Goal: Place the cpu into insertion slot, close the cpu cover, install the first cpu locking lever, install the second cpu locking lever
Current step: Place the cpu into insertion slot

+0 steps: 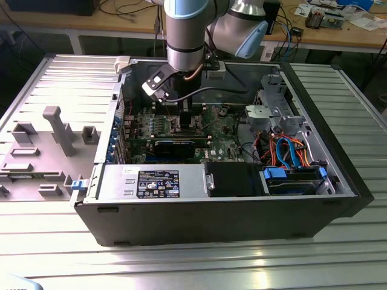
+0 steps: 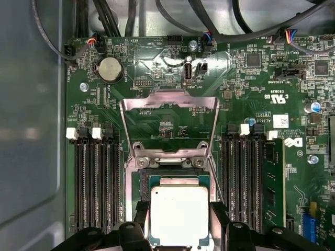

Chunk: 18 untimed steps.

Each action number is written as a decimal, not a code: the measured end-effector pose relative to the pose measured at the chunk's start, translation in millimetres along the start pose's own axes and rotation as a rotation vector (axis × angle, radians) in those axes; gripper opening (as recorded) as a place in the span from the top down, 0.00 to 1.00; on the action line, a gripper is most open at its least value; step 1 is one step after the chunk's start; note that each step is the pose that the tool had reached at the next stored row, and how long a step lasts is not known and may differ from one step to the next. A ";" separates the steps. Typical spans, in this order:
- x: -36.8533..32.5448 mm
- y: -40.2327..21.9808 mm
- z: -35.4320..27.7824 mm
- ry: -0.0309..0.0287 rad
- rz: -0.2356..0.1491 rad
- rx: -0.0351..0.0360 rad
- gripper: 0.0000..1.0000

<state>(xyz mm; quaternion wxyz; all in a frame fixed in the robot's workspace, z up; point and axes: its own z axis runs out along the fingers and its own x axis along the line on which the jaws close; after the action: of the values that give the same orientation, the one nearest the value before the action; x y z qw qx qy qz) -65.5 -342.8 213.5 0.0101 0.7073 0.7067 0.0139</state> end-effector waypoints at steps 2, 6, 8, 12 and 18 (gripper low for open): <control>0.9 -0.1 2.2 0.0000 0.000 0.0000 0.46; 3.6 -0.2 6.6 0.0000 0.000 0.0000 0.46; 4.6 -0.3 8.3 0.0000 0.000 0.0000 0.46; 6.8 -0.9 10.9 0.0000 0.001 -0.0001 0.46; 7.0 -1.6 13.4 0.0000 0.001 -0.0001 0.46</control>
<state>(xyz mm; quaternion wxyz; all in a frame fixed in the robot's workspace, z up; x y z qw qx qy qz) -66.6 -335.7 200.1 0.0101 0.7077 0.7063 0.0139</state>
